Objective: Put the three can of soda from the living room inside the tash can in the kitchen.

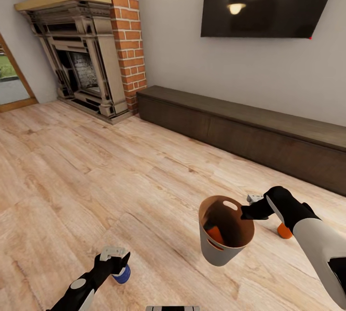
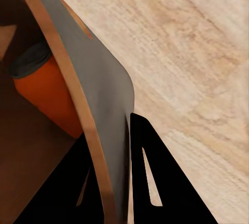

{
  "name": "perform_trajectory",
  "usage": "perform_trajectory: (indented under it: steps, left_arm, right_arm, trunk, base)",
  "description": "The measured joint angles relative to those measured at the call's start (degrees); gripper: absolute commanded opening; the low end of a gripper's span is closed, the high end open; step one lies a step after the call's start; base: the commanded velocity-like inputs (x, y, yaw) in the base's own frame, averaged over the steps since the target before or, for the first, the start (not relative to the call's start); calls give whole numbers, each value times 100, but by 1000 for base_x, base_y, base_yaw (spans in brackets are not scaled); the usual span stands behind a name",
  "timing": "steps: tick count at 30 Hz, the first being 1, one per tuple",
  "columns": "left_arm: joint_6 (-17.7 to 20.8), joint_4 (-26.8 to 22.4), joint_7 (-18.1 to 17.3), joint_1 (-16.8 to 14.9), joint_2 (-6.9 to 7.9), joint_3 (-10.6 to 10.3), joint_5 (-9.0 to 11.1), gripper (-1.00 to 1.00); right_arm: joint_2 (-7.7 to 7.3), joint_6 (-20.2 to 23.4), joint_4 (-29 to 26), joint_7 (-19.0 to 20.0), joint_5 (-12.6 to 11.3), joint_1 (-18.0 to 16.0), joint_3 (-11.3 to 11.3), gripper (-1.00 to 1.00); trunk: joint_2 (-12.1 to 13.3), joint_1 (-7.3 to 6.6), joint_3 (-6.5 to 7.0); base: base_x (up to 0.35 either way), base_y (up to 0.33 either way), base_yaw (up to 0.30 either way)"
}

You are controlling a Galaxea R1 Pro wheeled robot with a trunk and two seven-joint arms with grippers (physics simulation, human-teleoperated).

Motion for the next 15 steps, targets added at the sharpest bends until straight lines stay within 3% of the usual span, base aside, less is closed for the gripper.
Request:
perform_trajectory:
  steps: [12,15]
  left_arm:
    - [65,14,33,-71,81,168,-6,100]
    - [77,3,25,-74,95,174,-7,100]
  right_arm:
    - [21,-20,-14,2,0,-2,-1,-100]
    - [29,-14,-14,4,-18,-2,0,-100]
  trunk:
    - [0,0,-56]
    - [-3,8,-142]
  base:
    - [0,0,0]
    - [0,0,0]
